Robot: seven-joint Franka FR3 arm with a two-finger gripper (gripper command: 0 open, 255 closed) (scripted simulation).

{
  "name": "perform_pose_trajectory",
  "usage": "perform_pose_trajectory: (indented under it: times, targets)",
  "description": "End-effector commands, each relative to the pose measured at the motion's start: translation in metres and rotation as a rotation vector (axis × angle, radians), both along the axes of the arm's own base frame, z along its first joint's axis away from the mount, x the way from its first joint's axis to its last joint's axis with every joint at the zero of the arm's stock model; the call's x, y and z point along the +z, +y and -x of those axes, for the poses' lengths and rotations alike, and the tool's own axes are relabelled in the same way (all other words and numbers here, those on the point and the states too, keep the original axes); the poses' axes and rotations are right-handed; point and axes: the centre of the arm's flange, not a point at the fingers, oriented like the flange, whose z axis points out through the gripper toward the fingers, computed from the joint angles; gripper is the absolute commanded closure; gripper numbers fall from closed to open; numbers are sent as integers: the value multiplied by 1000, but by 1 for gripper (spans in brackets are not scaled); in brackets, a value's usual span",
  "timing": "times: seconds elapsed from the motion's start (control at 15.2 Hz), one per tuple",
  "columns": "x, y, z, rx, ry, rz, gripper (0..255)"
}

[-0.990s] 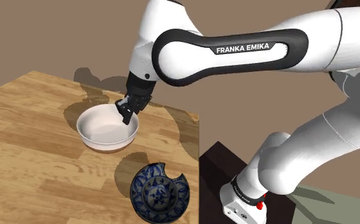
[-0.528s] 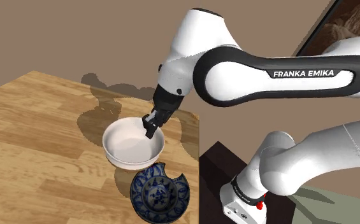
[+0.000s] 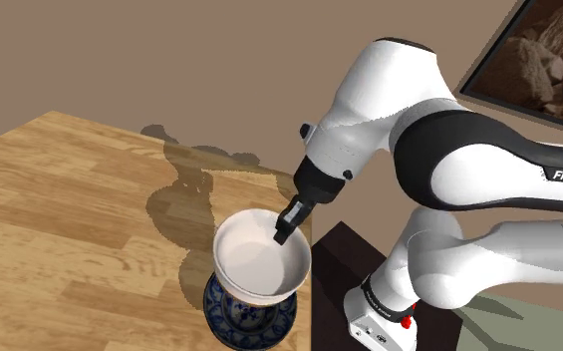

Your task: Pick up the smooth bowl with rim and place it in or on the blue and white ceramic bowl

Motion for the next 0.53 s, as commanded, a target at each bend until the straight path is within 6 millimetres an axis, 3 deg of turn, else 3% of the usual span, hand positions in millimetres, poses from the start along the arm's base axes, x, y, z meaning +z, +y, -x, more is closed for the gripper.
perform_pose_trajectory:
  times: [0.0,0.46]
  targets:
    - [-3,-2,12,0,0,0,255]
    - [-40,-2,12,0,0,0,255]
